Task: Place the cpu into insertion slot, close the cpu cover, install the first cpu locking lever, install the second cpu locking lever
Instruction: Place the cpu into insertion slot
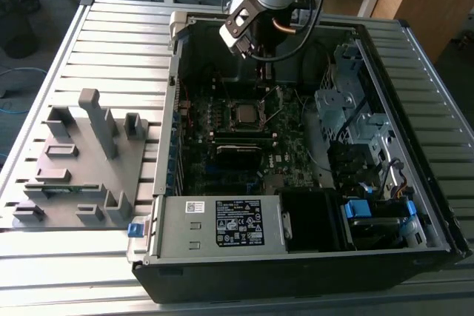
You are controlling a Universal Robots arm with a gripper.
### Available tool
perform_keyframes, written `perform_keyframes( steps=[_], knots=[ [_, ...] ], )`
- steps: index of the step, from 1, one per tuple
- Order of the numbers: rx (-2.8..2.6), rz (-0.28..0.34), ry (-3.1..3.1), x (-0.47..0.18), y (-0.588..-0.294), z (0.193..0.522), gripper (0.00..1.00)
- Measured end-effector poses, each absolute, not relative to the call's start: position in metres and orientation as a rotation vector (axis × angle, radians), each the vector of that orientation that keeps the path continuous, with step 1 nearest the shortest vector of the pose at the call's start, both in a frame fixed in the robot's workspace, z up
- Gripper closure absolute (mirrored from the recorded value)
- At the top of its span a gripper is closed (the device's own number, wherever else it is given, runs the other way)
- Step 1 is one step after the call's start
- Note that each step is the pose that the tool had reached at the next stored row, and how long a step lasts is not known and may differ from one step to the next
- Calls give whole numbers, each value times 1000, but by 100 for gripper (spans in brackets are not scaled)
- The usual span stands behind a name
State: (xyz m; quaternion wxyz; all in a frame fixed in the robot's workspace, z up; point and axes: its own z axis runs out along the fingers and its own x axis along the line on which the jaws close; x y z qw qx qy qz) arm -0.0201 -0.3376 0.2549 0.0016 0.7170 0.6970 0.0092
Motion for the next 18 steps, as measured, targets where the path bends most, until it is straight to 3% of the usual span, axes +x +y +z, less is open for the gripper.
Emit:
perform_keyframes(
  steps=[18],
  knots=[
    [2252, 27, 2189, -12, -338, 257, 90]
  ],
)
